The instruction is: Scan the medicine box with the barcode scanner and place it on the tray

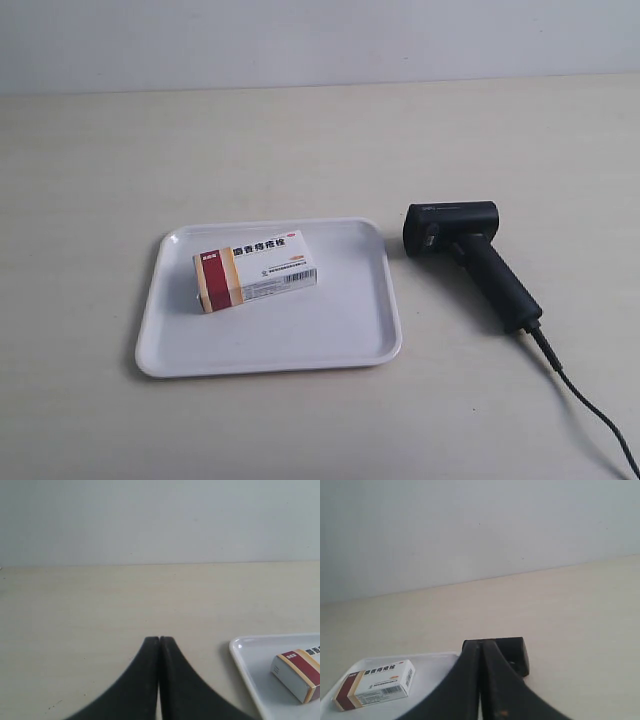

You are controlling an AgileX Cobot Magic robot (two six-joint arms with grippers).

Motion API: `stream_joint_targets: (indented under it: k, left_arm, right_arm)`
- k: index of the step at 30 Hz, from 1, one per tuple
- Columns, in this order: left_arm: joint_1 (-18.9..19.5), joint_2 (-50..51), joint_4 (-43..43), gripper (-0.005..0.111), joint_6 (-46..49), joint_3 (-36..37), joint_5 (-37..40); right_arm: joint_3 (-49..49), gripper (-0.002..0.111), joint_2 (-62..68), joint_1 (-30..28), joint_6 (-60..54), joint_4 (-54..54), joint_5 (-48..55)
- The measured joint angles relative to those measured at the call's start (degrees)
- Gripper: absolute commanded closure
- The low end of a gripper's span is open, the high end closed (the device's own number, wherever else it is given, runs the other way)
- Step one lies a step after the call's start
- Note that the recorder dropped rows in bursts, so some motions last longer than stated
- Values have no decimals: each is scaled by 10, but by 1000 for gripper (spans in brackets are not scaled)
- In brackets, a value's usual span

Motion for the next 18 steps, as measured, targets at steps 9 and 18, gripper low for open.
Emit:
stream_joint_targets:
  k: [9,18]
  left_arm:
    - [0,0,0,104,0,0,0]
    - [0,0,0,104,0,0,0]
  right_arm:
    - [9,108,-42,0,-71,38,3]
    - [9,108,-42,-23,-74,40,4]
